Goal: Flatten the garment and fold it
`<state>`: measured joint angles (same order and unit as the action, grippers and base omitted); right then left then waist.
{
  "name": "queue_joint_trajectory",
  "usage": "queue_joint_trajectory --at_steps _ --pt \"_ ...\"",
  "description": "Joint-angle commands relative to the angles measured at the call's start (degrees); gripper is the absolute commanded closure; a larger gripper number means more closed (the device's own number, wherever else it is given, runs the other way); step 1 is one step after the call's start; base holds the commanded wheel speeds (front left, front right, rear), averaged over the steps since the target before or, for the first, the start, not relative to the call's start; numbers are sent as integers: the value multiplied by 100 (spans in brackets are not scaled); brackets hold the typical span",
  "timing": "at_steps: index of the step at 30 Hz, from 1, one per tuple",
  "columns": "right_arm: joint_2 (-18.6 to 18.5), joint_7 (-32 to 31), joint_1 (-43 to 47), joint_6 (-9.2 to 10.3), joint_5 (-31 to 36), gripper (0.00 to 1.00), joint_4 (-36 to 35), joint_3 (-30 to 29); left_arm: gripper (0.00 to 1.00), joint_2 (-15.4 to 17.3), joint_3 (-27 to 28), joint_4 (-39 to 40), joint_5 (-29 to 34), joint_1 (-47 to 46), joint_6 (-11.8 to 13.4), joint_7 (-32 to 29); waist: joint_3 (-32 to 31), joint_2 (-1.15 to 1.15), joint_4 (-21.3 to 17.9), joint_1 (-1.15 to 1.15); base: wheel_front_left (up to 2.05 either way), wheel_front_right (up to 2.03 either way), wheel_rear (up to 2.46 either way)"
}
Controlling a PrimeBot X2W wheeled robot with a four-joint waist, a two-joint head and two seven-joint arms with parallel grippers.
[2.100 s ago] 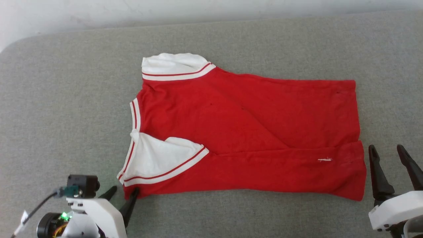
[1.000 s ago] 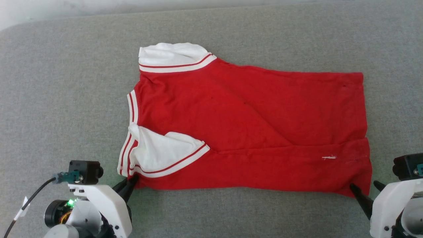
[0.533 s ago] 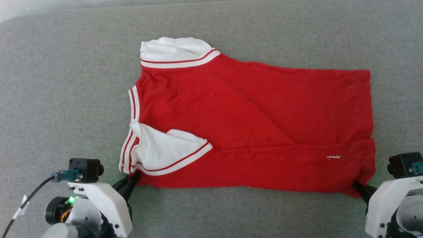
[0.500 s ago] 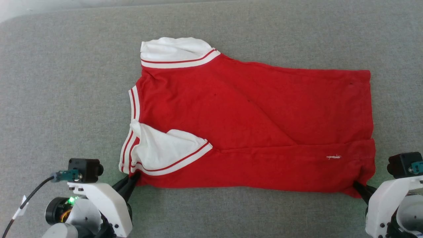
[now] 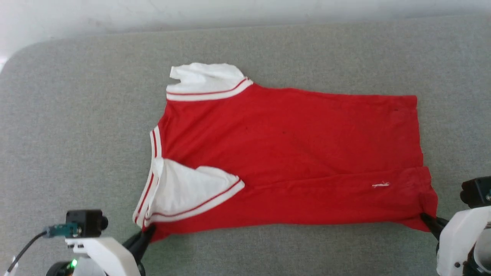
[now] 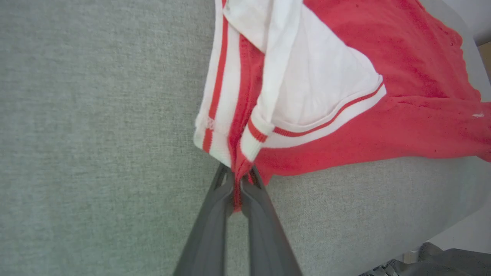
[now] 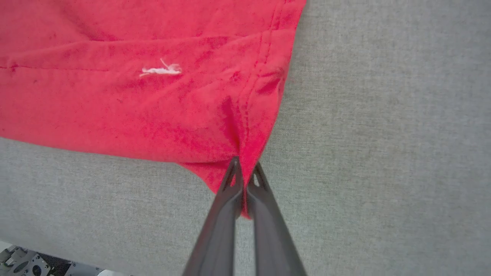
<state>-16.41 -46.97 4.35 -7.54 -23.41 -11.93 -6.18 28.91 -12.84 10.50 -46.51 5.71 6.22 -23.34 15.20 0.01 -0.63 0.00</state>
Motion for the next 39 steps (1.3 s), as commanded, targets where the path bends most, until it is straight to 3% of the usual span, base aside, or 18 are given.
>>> queue_joint_trajectory --at_steps 1,16,24,25,27,28,29,30,31,32,39 --pt "-34 -71 95 5 -47 100 -92 -60 100 62 38 100 -59 192 60 -66 -162 -1 22 0 0 0 0" --pt "107 -763 1048 5 -73 100 -359 -498 100 -14 -71 531 -620 1318 281 -496 -535 -1 97 0 0 0 0" --pt "168 -360 999 5 15 100 -53 -279 100 -210 -131 29 -467 1000 181 -164 -516 -1 131 0 0 0 0" --pt "180 -286 964 5 17 100 17 -245 87 -235 -148 -60 -460 944 151 -136 -515 -1 129 0 0 0 0" --pt "190 -197 912 5 27 100 166 -174 81 -278 -191 -235 -458 858 110 -121 -520 -1 123 0 0 0 0" --pt "194 -154 881 5 31 100 228 -149 71 -292 -211 -311 -455 822 90 -118 -521 -1 119 0 0 0 0" --pt "198 -113 852 5 35 100 282 -132 53 -306 -218 -374 -449 788 78 -99 -519 -1 115 0 0 0 0" --pt "198 -113 852 5 35 100 282 -132 53 -306 -218 -374 -449 788 78 -99 -519 -1 115 0 0 0 0" --pt "190 -75 827 5 37 57 321 -107 23 -318 -221 -425 -440 760 70 -77 -517 -1 112 0 0 0 0" --pt "169 -9 806 5 41 0 334 -79 3 -328 -224 -459 -440 742 63 -64 -515 -1 110 0 0 0 0" --pt "146 330 796 5 33 0 126 -271 0 -357 95 -160 -519 892 138 287 -494 -1 116 0 0 0 0"
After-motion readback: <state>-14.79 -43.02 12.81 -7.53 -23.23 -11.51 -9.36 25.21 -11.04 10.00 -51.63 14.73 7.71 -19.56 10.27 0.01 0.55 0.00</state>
